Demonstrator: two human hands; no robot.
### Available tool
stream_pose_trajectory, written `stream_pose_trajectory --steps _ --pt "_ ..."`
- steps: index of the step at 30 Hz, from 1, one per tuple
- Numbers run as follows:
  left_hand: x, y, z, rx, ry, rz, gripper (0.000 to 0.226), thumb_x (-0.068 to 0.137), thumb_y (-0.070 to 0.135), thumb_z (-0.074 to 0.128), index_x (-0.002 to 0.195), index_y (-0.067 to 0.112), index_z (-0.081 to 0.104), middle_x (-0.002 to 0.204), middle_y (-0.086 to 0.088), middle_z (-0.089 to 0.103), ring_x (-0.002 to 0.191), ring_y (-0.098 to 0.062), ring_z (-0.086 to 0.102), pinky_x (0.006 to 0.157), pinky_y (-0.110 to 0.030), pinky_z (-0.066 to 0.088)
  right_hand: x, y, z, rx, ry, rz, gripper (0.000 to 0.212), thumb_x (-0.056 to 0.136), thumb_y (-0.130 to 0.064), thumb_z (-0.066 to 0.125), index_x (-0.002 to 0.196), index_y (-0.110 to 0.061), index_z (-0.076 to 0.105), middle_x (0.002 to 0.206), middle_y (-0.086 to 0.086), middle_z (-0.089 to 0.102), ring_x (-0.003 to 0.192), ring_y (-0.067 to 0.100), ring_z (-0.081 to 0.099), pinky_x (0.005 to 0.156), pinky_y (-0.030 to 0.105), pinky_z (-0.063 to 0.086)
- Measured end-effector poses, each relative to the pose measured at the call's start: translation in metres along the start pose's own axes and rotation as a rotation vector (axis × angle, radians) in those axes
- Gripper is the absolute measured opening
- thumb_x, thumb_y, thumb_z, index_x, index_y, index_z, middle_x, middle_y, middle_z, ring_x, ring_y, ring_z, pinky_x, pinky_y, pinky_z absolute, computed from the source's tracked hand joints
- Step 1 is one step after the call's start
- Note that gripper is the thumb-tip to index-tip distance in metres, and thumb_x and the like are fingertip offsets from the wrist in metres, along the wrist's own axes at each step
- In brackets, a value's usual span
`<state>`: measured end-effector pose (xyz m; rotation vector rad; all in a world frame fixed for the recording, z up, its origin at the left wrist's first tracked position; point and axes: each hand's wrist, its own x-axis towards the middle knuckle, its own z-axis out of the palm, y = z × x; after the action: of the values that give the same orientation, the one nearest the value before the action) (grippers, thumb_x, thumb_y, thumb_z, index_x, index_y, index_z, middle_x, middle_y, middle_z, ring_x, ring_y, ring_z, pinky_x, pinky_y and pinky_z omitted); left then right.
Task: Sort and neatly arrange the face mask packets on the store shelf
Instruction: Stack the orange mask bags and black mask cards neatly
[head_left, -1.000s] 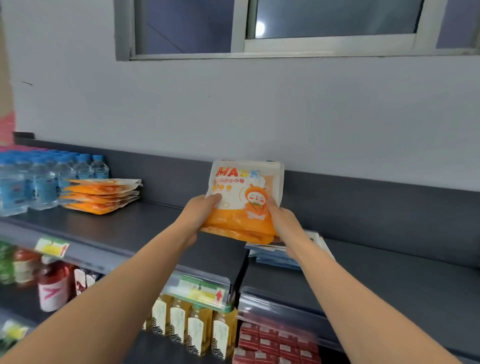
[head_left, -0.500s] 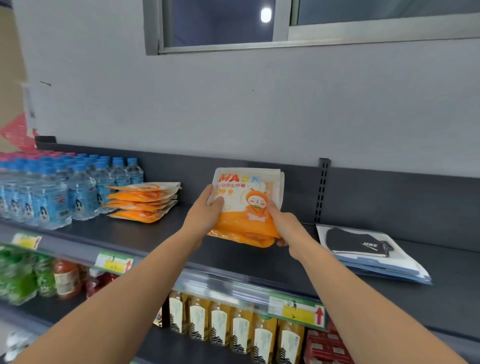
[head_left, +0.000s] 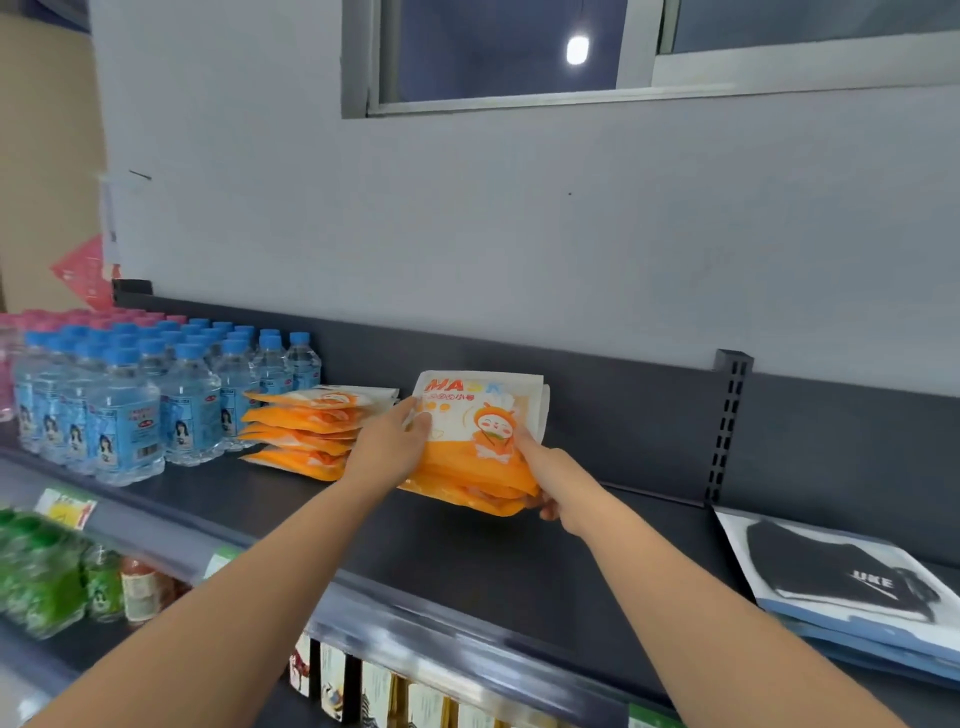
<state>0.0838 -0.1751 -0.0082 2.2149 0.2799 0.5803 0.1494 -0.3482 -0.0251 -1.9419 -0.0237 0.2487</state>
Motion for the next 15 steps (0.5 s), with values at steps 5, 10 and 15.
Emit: stream_pose_trajectory --steps 5,10,15 --pt "0.022 -0.012 -0.009 0.067 -0.109 -0.015 0.046 0.101 0.03 0.032 0.141 0.012 0.045 0.145 -0.012 0.045 0.127 -0.027 0.043 0.089 -0.03 0.031 0.021 -0.005 0.021 -0.029 -0.028 0.021 0.08 0.086 -0.079 0.03 0.112 -0.01 0.062 0.086 0.009 0.065 0.07 0.018 0.053 0.056 0.025 0.039" --pt "0.042 -0.03 -0.017 0.116 -0.197 -0.06 0.054 0.1 0.033 0.036 0.15 0.015 0.03 0.155 -0.009 0.032 0.137 -0.027 0.034 0.106 -0.033 0.03 0.039 -0.008 0.042 0.001 -0.025 0.057 0.077 0.086 -0.08 0.031 0.1 -0.011 0.062 0.081 0.01 0.064 0.065 0.017 0.051 0.056 0.025 0.038" --pt "0.058 -0.049 -0.024 0.167 -0.249 -0.031 0.054 0.101 0.034 0.036 0.152 0.016 0.027 0.156 -0.009 0.03 0.139 -0.027 0.034 0.109 -0.035 0.03 0.047 -0.012 0.062 0.025 0.009 0.101 0.073 0.088 -0.076 0.034 0.108 -0.011 0.06 0.086 0.011 0.065 0.064 0.018 0.053 0.053 0.024 0.037"
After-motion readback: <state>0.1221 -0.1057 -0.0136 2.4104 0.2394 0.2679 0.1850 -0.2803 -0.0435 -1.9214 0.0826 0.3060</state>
